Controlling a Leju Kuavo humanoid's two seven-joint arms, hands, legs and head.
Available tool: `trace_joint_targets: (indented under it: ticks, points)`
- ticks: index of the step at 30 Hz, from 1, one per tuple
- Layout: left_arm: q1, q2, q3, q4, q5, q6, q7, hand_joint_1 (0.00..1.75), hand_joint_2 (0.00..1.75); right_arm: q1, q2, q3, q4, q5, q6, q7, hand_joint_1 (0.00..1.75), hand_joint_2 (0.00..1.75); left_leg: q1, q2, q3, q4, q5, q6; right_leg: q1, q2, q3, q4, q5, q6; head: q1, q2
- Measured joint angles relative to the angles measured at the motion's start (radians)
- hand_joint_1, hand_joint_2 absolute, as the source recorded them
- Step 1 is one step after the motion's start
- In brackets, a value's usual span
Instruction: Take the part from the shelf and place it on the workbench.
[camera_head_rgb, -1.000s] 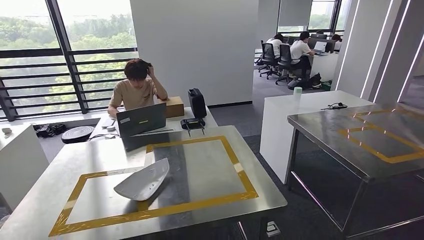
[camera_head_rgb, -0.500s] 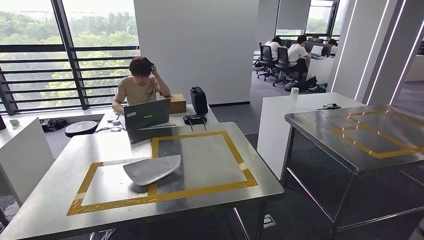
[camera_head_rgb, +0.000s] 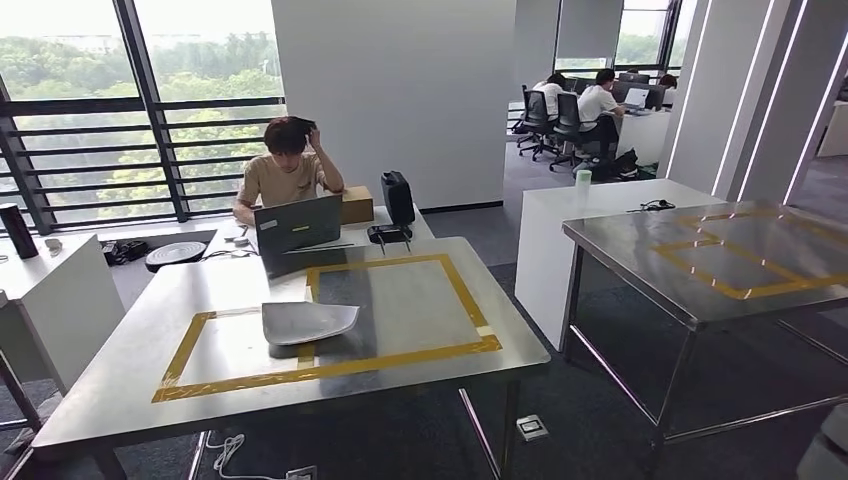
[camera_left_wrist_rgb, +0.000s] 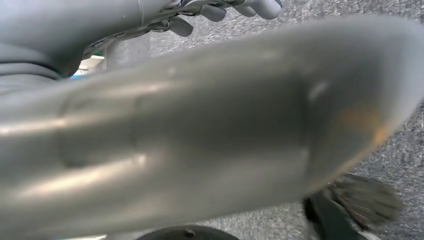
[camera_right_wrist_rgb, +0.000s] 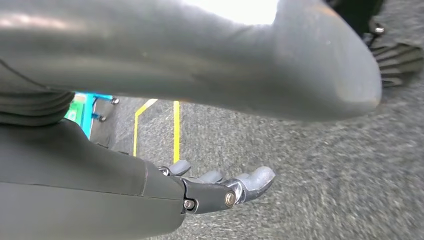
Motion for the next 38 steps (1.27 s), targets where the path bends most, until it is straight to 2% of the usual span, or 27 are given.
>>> trace_joint_targets:
  ticks: [1,3,5,6,7,8,10,11,12,13,14,15,16,17,19,21,22,24,26,27,28,30,32,33,34,36,38]
  points:
    - [-0.002,-0.001,0.002,0.000,-0.009,-0.004,-0.037,0.00,0.00,-0.001,-0.001,0.006,0.000,0.009,0.000,-0.004,0.00,0.00,-0.002,-0.001,0.055,-0.078,-0.006,0.004,0.000,0.000,-0.012,0.004,0.011,0.006,0.000,0.000]
    - [-0.007,-0.003,0.002,-0.001,-0.049,-0.014,-0.117,0.00,0.00,-0.007,-0.004,0.019,0.000,0.021,0.000,-0.012,0.00,0.00,-0.008,-0.004,0.114,-0.183,-0.032,0.016,0.000,-0.001,-0.023,0.004,0.033,0.017,0.000,0.000]
    - [-0.016,-0.004,-0.011,0.000,-0.107,-0.026,-0.175,0.00,0.00,-0.014,-0.006,0.025,0.000,0.015,0.000,-0.015,0.00,0.00,-0.016,-0.004,0.108,-0.201,-0.024,0.035,-0.004,0.000,-0.028,-0.002,0.056,0.030,0.000,0.000]
    - [-0.025,-0.004,-0.023,0.000,-0.138,-0.032,-0.190,0.00,0.00,-0.018,-0.007,0.026,0.000,0.007,0.000,-0.014,0.00,0.00,-0.017,-0.001,0.100,-0.202,-0.014,0.045,-0.008,0.003,-0.034,0.002,0.053,0.035,-0.001,0.000]
    - [-0.038,-0.004,-0.038,0.000,-0.168,-0.041,-0.197,0.00,0.00,-0.020,-0.006,0.026,0.000,-0.002,0.000,-0.013,0.00,0.44,-0.017,0.000,0.088,-0.203,-0.002,0.055,-0.010,0.005,-0.043,0.019,0.028,0.040,-0.001,0.000]
    - [-0.054,-0.005,-0.053,0.000,-0.194,-0.049,-0.198,0.00,0.00,-0.021,-0.006,0.026,0.000,-0.010,0.000,-0.010,0.00,0.87,-0.017,0.001,0.073,-0.204,0.011,0.064,-0.012,0.008,-0.056,0.056,-0.016,0.044,-0.001,0.000]
    - [-0.087,-0.010,-0.085,0.000,-0.234,-0.066,-0.192,0.00,0.00,-0.025,-0.003,0.026,0.000,-0.019,0.001,-0.003,0.00,1.75,-0.020,-0.001,0.043,-0.202,0.036,0.073,-0.012,0.012,-0.084,0.173,-0.125,0.047,0.000,0.000]
    - [-0.101,-0.015,-0.100,0.000,-0.249,-0.072,-0.185,0.00,0.00,-0.026,-0.002,0.026,0.000,-0.020,0.001,0.002,0.00,1.75,-0.023,-0.001,0.028,-0.200,0.048,0.075,-0.011,0.013,-0.093,0.234,-0.156,0.046,0.000,0.000]
    - [-0.111,-0.021,-0.114,0.000,-0.258,-0.076,-0.179,0.00,0.00,-0.028,0.000,0.026,0.000,-0.020,0.001,0.008,0.00,1.75,-0.025,-0.001,0.013,-0.198,0.060,0.075,-0.009,0.014,-0.091,0.276,-0.163,0.044,0.000,0.000]
    - [-0.118,-0.026,-0.126,0.000,-0.264,-0.079,-0.172,0.00,0.00,-0.028,0.001,0.026,0.000,-0.020,0.001,0.014,0.00,1.75,-0.027,0.001,-0.004,-0.194,0.072,0.074,-0.006,0.015,-0.075,0.290,-0.147,0.041,0.000,0.000]
    - [-0.121,-0.031,-0.136,0.000,-0.267,-0.079,-0.165,0.00,0.00,-0.028,0.002,0.025,0.000,-0.021,0.000,0.022,0.00,1.75,-0.028,0.002,-0.020,-0.190,0.083,0.072,-0.003,0.016,-0.041,0.269,-0.120,0.037,0.000,0.000]
    - [-0.121,-0.034,-0.143,0.000,-0.265,-0.079,-0.160,0.00,0.00,-0.026,0.002,0.024,0.000,-0.023,0.000,0.029,0.00,1.75,-0.028,0.003,-0.035,-0.185,0.092,0.070,0.000,0.017,0.008,0.216,-0.094,0.032,0.001,0.000]
    - [-0.119,-0.038,-0.146,0.000,-0.260,-0.079,-0.153,0.00,0.00,-0.025,0.003,0.023,0.000,-0.025,0.000,0.037,0.00,1.75,-0.028,0.005,-0.047,-0.181,0.100,0.068,0.003,0.018,0.065,0.140,-0.089,0.026,0.001,0.000]
    - [-0.115,-0.040,-0.148,0.001,-0.254,-0.080,-0.145,0.00,0.00,-0.024,0.003,0.021,0.000,-0.028,0.000,0.045,0.00,1.75,-0.029,0.006,-0.056,-0.178,0.108,0.064,0.007,0.018,0.115,0.067,-0.097,0.021,0.001,0.000]
    - [-0.102,-0.042,-0.148,0.003,-0.241,-0.081,-0.116,0.00,0.00,-0.021,0.004,0.018,0.000,-0.032,0.000,0.065,0.00,1.75,-0.028,0.010,-0.063,-0.179,0.125,0.054,0.014,0.019,0.161,-0.015,-0.120,0.012,0.001,0.000]
    - [-0.079,-0.037,-0.148,0.007,-0.234,-0.082,-0.076,0.00,0.00,-0.016,0.006,0.016,0.000,-0.034,0.000,0.086,0.00,1.75,-0.027,0.009,-0.067,-0.181,0.136,0.042,0.013,0.017,0.153,-0.028,-0.106,0.002,0.001,0.000]
    - [-0.066,-0.035,-0.148,0.008,-0.231,-0.082,-0.061,0.00,0.00,-0.014,0.007,0.015,0.000,-0.035,0.000,0.092,0.00,1.75,-0.026,0.007,-0.073,-0.171,0.122,0.036,0.010,0.015,0.145,-0.032,-0.097,-0.005,0.000,0.000]
    - [-0.041,-0.029,-0.148,0.011,-0.229,-0.082,-0.048,0.00,0.00,-0.012,0.009,0.012,0.000,-0.035,-0.001,0.096,0.00,1.75,-0.021,0.000,-0.096,-0.099,0.042,0.024,0.006,0.011,0.125,-0.034,-0.076,-0.016,-0.001,0.000]
    - [-0.030,-0.027,-0.148,0.013,-0.228,-0.083,-0.036,0.00,0.00,-0.011,0.009,0.011,0.000,-0.035,-0.001,0.095,0.00,1.75,-0.016,-0.003,-0.122,0.023,-0.046,0.014,0.006,0.008,0.097,-0.029,-0.057,-0.020,-0.002,0.000]
    - [-0.028,-0.025,-0.148,0.014,-0.228,-0.085,-0.024,0.00,0.00,-0.011,0.009,0.011,0.000,-0.036,-0.002,0.093,0.00,1.75,-0.013,-0.003,-0.125,0.071,-0.059,0.009,0.006,0.005,0.081,-0.025,-0.047,-0.018,-0.002,0.000]
    - [-0.027,-0.023,-0.148,0.015,-0.228,-0.089,-0.010,0.00,0.00,-0.012,0.009,0.011,0.000,-0.038,-0.002,0.087,0.00,1.75,-0.009,-0.003,-0.115,0.093,-0.048,0.006,0.006,0.003,0.062,-0.019,-0.037,-0.016,-0.002,0.000]
    - [-0.024,-0.016,-0.147,0.015,-0.226,-0.098,0.008,0.00,0.00,-0.012,0.009,0.007,0.000,-0.046,-0.002,0.070,0.00,1.75,-0.001,-0.002,-0.049,0.044,0.004,0.000,0.003,0.001,0.023,-0.004,-0.018,-0.008,-0.002,0.000]
    - [-0.023,-0.009,-0.145,0.013,-0.220,-0.099,0.001,0.00,0.00,-0.013,0.009,0.000,-0.001,-0.054,-0.001,0.058,0.00,1.75,0.000,-0.004,0.053,-0.090,-0.001,0.001,0.002,0.001,-0.006,0.011,-0.001,0.004,-0.002,0.000]
    - [-0.023,-0.007,-0.144,0.011,-0.217,-0.097,-0.012,0.00,0.00,-0.013,0.009,-0.003,-0.001,-0.055,-0.002,0.056,0.00,1.75,-0.002,-0.006,0.086,-0.144,-0.014,0.005,0.002,0.001,-0.012,0.015,0.008,0.010,-0.001,0.000]
    - [-0.023,-0.005,-0.142,0.010,-0.215,-0.093,-0.029,0.00,0.00,-0.014,0.010,-0.005,-0.001,-0.054,-0.002,0.055,0.00,1.75,-0.006,-0.008,0.103,-0.178,-0.027,0.012,0.000,0.001,-0.016,0.015,0.018,0.016,-0.001,0.000]
    - [-0.022,-0.003,-0.138,0.009,-0.215,-0.086,-0.063,0.00,0.00,-0.014,0.014,-0.006,-0.001,-0.045,-0.002,0.052,0.00,1.75,-0.012,-0.008,0.091,-0.190,-0.015,0.031,-0.005,0.003,-0.020,0.013,0.032,0.028,-0.002,0.000]
    - [-0.026,-0.003,-0.136,0.009,-0.222,-0.084,-0.082,0.00,0.00,-0.013,0.017,-0.006,-0.001,-0.038,-0.002,0.049,0.00,1.75,-0.012,-0.004,0.078,-0.192,-0.001,0.047,-0.009,0.008,-0.030,0.023,0.017,0.038,-0.003,0.000]
